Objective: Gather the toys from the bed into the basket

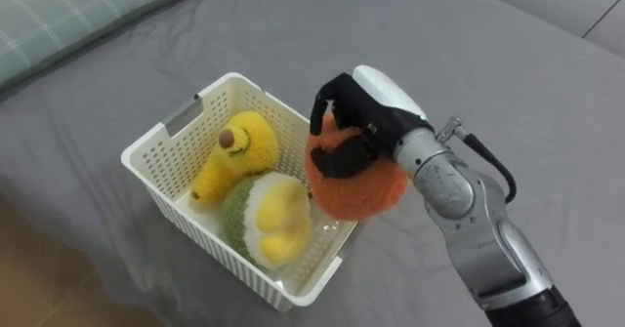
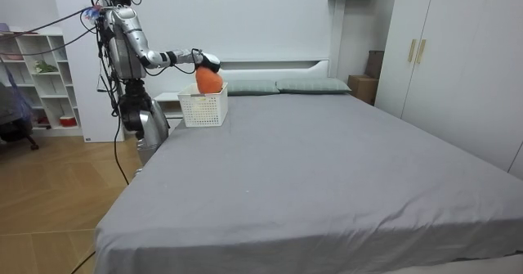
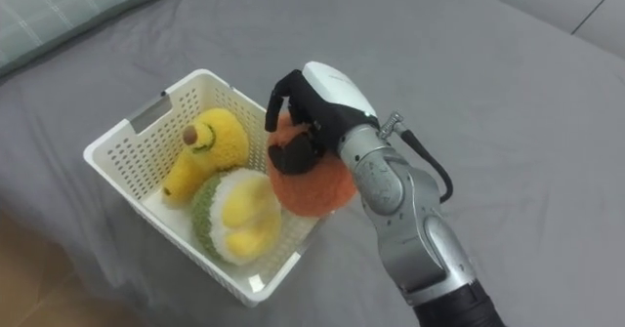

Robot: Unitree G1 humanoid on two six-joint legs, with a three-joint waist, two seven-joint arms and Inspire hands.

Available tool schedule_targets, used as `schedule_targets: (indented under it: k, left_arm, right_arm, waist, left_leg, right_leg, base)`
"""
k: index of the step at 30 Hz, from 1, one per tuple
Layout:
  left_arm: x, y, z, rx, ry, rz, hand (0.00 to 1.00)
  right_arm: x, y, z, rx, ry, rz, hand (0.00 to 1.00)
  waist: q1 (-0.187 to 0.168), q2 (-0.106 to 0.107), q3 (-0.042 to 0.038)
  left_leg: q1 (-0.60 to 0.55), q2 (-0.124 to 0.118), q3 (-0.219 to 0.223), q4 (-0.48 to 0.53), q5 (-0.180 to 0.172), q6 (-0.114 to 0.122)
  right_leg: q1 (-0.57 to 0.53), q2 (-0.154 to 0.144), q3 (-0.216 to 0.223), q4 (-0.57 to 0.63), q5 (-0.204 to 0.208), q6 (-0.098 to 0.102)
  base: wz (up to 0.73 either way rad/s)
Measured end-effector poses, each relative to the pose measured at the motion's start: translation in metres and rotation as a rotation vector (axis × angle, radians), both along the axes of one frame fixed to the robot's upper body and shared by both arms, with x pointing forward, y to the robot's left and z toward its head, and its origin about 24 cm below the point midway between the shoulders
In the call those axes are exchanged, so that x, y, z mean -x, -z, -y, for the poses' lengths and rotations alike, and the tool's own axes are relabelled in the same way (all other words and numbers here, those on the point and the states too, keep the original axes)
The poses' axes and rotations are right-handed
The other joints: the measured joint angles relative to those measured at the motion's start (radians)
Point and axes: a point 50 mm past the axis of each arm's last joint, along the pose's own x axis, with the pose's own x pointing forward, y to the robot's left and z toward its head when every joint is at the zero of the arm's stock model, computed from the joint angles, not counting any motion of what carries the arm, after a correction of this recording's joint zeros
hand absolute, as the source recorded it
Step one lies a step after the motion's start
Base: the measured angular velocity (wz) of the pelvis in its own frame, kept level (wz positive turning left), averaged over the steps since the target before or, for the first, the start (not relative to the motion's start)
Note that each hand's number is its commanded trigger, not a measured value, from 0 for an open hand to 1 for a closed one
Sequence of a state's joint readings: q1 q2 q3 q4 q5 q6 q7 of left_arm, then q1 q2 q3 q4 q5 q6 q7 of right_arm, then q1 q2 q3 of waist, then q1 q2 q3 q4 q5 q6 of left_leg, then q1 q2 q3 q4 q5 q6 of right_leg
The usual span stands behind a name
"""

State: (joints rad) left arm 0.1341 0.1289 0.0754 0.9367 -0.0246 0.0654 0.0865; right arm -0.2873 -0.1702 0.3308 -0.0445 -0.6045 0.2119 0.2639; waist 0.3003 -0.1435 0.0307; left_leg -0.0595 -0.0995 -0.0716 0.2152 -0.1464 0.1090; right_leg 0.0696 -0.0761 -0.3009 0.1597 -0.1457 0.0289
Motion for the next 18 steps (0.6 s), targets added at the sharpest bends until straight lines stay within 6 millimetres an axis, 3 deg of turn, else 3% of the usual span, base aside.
schedule_targets:
  k: [7,9,18]
  left_arm:
    - [-0.0018,-0.0003,0.0,-0.007,0.016,-0.001,0.0]
    - [-0.0013,0.0,0.0005,-0.005,0.016,-0.003,0.0]
    - [-0.0003,0.0012,0.0016,0.0,0.016,-0.012,0.0]
  right_arm:
    - [-0.0005,-0.0009,0.0011,0.034,0.014,0.025,0.0]
    - [-0.0005,-0.0009,0.0012,0.034,0.014,0.026,0.0]
    - [0.0019,0.0024,0.0024,0.036,0.013,0.025,0.0]
  waist:
    - [-0.006,0.015,-0.0029]
    - [-0.007,0.013,-0.0068]
    - [-0.024,0.012,-0.0076]
  left_leg:
    - [0.003,-0.002,-0.005,0.007,-0.001,0.001]
    - [0.004,-0.001,-0.004,0.007,0.0,0.001]
    - [0.017,-0.001,-0.003,0.003,0.0,0.001]
  right_leg:
    - [0.001,-0.001,0.012,0.012,-0.001,0.002]
    - [0.002,0.0,0.018,0.011,-0.001,0.002]
    - [0.016,0.001,0.021,0.008,-0.001,0.002]
  base:
    - [0.02]
    - [0.0]
    - [0.0]
